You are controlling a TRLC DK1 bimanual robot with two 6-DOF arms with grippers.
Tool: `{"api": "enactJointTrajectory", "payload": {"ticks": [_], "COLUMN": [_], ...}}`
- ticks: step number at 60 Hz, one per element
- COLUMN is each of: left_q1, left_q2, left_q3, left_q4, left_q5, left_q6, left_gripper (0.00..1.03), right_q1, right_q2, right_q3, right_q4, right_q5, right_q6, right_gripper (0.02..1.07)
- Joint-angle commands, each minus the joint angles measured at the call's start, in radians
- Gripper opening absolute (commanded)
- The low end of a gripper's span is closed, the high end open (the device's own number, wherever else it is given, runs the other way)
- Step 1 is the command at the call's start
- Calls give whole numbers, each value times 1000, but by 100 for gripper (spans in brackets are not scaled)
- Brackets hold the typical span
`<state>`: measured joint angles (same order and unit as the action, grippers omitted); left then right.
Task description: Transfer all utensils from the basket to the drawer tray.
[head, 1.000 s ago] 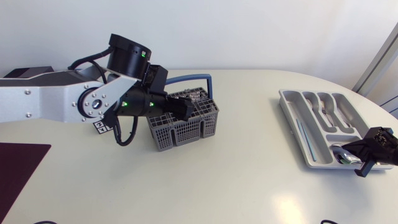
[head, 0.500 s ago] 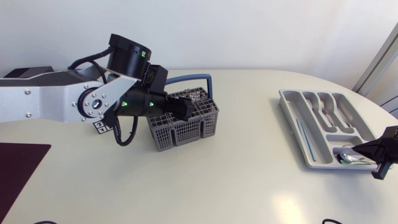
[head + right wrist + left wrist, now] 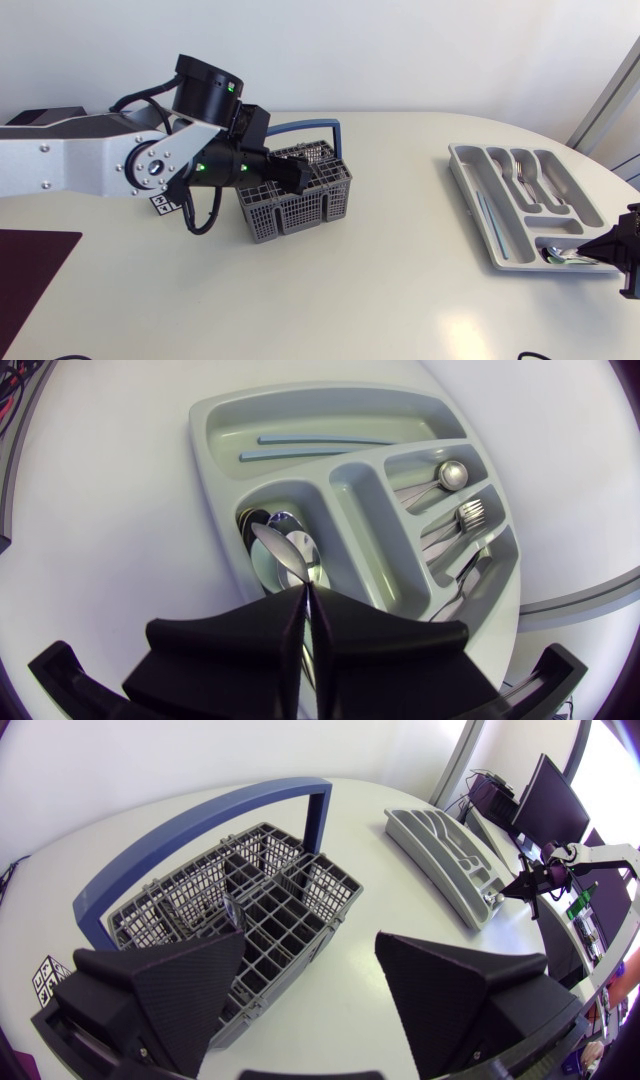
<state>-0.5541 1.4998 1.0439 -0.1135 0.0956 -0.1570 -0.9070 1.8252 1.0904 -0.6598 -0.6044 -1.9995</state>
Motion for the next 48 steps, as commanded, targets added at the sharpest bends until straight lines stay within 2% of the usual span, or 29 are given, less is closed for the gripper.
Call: {"api": "enactJointTrajectory", "payload": {"ticks": [1,4,6,11,13,20,33,42,48], "left_q1": [-10,-12,-12,-12,-12,-12,3,8,22], "left_q2": [13,13,13,13,13,4,-36,-49,-79], "left_q3": [-24,-24,-24,-25,-25,-25,-33,-25,-53], "left_q4": [8,8,8,8,8,8,15,18,54], "left_q5": [-7,-7,-7,-7,-7,-7,-8,-8,-45], "left_q6": [-1,1,2,4,4,16,37,16,7], "left_gripper": [91,91,91,91,91,91,91,91,91], "right_q1": [14,19,22,23,23,20,42,137,194], "right_q2": [22,25,25,19,11,-50,-253,-349,-382], "right_q3": [16,12,9,8,6,-7,-60,-165,-225], "right_q4": [-17,-4,8,14,14,17,-8,43,83], "right_q5": [20,28,31,31,31,12,-117,-118,-118], "right_q6": [-61,-61,-59,-39,-30,-2,232,441,559], "right_gripper": [7,8,15,59,70,71,71,71,71]}}
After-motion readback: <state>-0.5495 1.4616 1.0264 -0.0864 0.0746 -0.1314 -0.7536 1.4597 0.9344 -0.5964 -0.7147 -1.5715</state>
